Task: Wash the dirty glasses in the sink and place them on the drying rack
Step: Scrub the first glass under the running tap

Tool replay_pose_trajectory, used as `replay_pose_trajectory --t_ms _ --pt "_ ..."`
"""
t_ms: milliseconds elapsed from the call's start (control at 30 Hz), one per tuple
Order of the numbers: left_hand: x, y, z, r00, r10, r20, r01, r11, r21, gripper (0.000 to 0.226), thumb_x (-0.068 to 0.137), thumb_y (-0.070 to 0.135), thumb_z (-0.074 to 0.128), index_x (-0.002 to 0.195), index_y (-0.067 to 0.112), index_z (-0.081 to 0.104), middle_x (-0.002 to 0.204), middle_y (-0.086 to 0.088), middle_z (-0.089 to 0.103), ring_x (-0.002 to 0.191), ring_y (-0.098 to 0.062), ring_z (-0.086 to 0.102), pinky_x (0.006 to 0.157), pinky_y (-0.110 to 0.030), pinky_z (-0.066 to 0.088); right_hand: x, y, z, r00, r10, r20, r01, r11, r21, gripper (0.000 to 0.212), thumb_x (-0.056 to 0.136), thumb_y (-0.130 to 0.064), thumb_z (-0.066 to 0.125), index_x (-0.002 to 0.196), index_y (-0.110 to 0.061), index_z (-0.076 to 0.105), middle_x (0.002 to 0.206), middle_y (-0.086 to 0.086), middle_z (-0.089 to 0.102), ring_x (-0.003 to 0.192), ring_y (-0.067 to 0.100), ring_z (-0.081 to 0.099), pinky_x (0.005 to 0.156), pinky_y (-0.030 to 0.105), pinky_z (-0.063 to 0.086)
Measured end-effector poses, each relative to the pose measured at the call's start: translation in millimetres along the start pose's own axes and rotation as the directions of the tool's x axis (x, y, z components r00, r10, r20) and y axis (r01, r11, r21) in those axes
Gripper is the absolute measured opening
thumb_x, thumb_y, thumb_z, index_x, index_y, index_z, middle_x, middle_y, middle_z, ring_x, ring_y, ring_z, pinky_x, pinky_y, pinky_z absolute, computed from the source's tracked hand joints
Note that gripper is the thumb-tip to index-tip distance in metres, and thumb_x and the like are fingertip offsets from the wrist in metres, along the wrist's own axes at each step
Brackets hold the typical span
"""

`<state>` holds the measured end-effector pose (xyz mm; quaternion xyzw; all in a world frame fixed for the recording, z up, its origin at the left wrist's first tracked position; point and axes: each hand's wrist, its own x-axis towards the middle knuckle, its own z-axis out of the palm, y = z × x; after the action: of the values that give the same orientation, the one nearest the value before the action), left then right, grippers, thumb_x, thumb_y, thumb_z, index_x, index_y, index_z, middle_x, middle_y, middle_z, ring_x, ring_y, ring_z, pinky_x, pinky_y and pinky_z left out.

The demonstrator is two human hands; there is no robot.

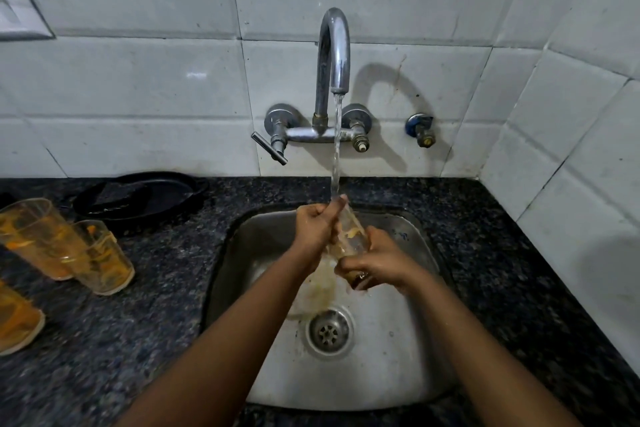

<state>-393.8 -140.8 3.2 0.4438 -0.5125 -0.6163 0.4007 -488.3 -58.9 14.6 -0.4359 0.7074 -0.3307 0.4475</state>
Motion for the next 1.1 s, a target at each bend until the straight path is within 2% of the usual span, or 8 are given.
replay_pose_trajectory --t_ms 133,233,333,700,800,933,1033,1100 --pt "8 9 13 0.993 -0.003 -0.117 0.035 0.96 0.278 0.034 0.08 0.034 0.069 0.055 0.015 0.055 0.06 -0.008 0.058 0.061 -0.02 0.055 0.066 -0.034 0.05 -3 -7 26 0.912 -0.351 -0.212 -0.001 0.515 -0.857 0.067 0.072 -0.023 0.072 0.126 -0.01 0.034 0.114 0.013 0.055 0.099 0.031 0.06 0.073 0.034 0.048" --pt "13 15 8 0.993 0.077 -0.087 -0.053 0.967 0.25 0.042 0.082 0.03 0.067 0.048 0.019 0.046 0.042 0.006 0.045 0.043 -0.009 0.043 0.053 -0.023 0.038 0 -9 8 0.977 -0.156 -0.144 0.101 0.939 -0.328 0.048 0.067 -0.023 0.076 0.108 -0.01 0.053 0.091 0.011 0.067 0.077 0.026 0.067 0.073 0.037 0.053" --pt "13 17 -3 0.991 0.123 0.05 -0.125 0.991 0.049 0.048 0.088 0.027 0.061 0.045 0.017 0.042 0.031 0.009 0.04 0.031 -0.004 0.037 0.042 -0.016 0.037 5 -2 -7 0.984 0.02 0.176 -0.064 0.966 0.249 0.01 0.08 -0.016 0.068 0.089 -0.011 0.067 0.086 0.014 0.07 0.074 0.024 0.069 0.077 0.042 0.056" --pt "20 75 -24 0.75 -0.12 0.65 -0.264 0.847 0.461 0.018 0.089 0.008 0.056 0.106 0.004 0.056 0.102 -0.013 0.062 0.09 -0.009 0.062 0.08 -0.019 0.051 57 -26 -4 0.851 -0.407 -0.331 0.311 0.9 -0.306 0.035 0.073 -0.019 0.074 0.105 -0.016 0.058 0.101 0.005 0.063 0.097 0.025 0.059 0.081 0.034 0.049" --pt "22 65 -30 0.683 -0.369 0.63 -0.579 0.252 0.775 0.076 0.073 0.011 0.074 0.139 0.015 0.035 0.141 -0.008 0.041 0.128 -0.021 0.04 0.109 -0.037 0.036 61 -31 -12 0.818 -0.542 -0.192 0.36 0.744 -0.563 0.053 0.072 -0.011 0.074 0.12 -0.016 0.052 0.122 0.008 0.055 0.116 0.025 0.049 0.094 0.029 0.038" --pt "13 61 -13 0.802 -0.226 0.552 -0.563 -0.594 0.575 0.049 0.095 0.011 0.044 0.142 0.008 0.028 0.149 -0.013 0.033 0.135 -0.029 0.035 0.113 -0.05 0.026 65 -30 -13 0.783 -0.61 -0.124 0.409 0.655 -0.635 0.07 0.068 -0.007 0.077 0.13 -0.013 0.046 0.134 0.009 0.046 0.126 0.024 0.04 0.106 0.04 0.037" --pt "21 57 -8 0.747 -0.146 0.649 -0.65 -0.369 0.664 0.051 0.094 0.009 0.043 0.143 0.015 0.029 0.15 -0.01 0.031 0.138 -0.028 0.029 0.114 -0.053 0.018 69 -28 -17 0.773 -0.607 -0.184 0.396 0.689 -0.607 0.071 0.066 -0.009 0.079 0.129 -0.013 0.048 0.131 0.01 0.048 0.123 0.024 0.041 0.102 0.034 0.039" --pt "21 64 -13 0.748 -0.162 0.644 -0.551 0.392 0.737 0.051 0.086 -0.001 0.05 0.135 0.008 0.04 0.126 -0.015 0.051 0.117 -0.029 0.049 0.098 -0.041 0.041 70 -26 -20 0.785 -0.585 -0.202 0.39 0.721 -0.573 0.077 0.063 -0.012 0.082 0.131 -0.017 0.045 0.132 0.009 0.047 0.123 0.024 0.042 0.1 0.033 0.04"
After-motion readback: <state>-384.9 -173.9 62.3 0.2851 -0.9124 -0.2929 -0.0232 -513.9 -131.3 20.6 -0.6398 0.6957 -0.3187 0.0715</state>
